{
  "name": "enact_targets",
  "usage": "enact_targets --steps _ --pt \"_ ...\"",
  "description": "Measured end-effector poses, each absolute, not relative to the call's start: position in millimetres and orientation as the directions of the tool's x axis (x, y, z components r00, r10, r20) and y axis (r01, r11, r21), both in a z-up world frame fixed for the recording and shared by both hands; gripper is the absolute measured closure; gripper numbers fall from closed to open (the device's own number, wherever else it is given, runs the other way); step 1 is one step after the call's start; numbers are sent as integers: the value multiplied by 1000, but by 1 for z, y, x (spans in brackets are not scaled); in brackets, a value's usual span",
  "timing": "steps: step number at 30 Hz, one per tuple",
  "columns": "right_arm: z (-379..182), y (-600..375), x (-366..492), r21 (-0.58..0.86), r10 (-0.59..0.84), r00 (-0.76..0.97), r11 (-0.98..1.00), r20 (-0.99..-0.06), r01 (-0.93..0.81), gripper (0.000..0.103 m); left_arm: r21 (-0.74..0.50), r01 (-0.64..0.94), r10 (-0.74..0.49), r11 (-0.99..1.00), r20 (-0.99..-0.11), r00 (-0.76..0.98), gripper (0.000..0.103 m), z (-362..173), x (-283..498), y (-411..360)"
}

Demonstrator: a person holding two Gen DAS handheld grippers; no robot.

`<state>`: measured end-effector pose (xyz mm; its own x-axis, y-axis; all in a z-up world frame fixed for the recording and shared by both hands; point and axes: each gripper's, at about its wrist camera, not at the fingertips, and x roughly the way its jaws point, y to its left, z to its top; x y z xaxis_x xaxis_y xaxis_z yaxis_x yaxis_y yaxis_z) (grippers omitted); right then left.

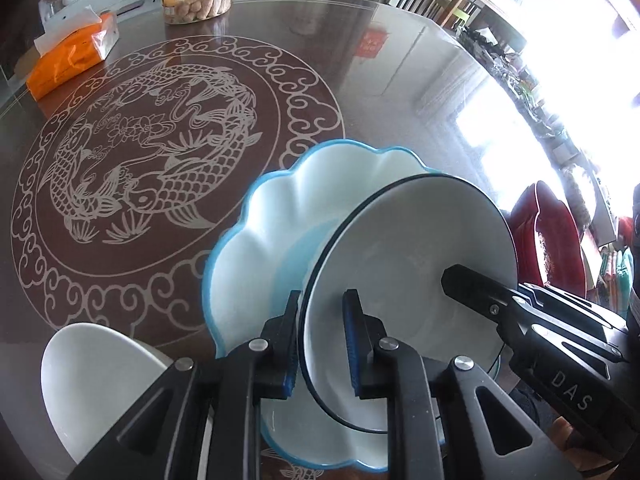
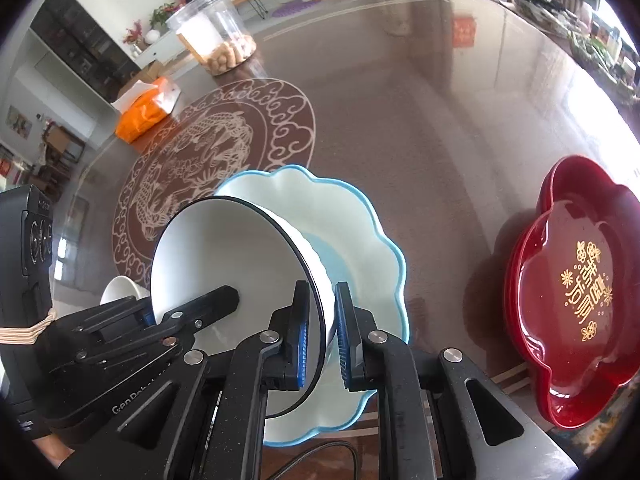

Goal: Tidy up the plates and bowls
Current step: 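Lower the white bowl into the scalloped bowl and open the left gripper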

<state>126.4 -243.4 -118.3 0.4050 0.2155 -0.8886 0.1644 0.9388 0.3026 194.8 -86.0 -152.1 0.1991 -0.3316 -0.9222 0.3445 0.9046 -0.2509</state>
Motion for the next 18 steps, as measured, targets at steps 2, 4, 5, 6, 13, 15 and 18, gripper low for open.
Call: enact_targets --steps 2,4,5,6,13,15,18 --pt "-123 -247 129 315 226 405 934 -886 168 88 -236 348 -317 907 -927 199 84 -154 196 -88" --pt "-125 -250 130 324 233 400 929 -886 177 88 -222 350 -305 910 -931 203 83 -154 198 -90" --pt "-126 -251 131 329 238 399 928 -885 175 87 -217 346 -300 913 -932 205 83 -155 199 -91" --pt "-126 -251 131 333 244 398 927 -884 171 85 -212 343 -294 915 -933 208 82 -155 200 -92" --pt "-116 -254 130 388 287 453 910 -844 145 54 -171 327 -252 930 -941 227 60 -146 209 -94" --pt "-106 -256 128 377 270 474 915 -838 146 46 -218 312 -299 925 -924 239 52 -134 208 -86" --pt "-89 -261 122 377 261 507 915 -822 141 46 -229 293 -321 928 -892 319 34 -104 202 -72"
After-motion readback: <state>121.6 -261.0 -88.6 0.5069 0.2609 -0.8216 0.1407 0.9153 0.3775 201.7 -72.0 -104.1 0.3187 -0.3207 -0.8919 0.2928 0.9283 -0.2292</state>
